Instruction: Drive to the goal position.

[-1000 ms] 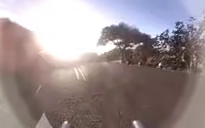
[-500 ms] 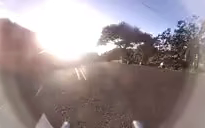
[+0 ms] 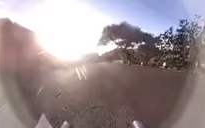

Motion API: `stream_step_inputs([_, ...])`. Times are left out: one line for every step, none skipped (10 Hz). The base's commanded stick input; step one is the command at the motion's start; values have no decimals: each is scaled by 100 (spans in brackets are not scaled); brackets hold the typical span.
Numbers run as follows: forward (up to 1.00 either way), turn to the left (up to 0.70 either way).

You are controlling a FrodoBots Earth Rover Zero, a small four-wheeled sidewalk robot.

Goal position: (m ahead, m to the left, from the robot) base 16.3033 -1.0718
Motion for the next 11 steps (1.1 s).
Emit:
stream_step_inputs([50,0])
stream_step_inputs([50,0])
stream_step_inputs([50,0])
stream_step_inputs([50,0])
stream_step_inputs([50,0])
stream_step_inputs([50,0])
stream_step_inputs([50,0])
stream_step_inputs([50,0])
stream_step_inputs([50,0])
stream_step_inputs([50,0])
stream_step_inputs([50,0])
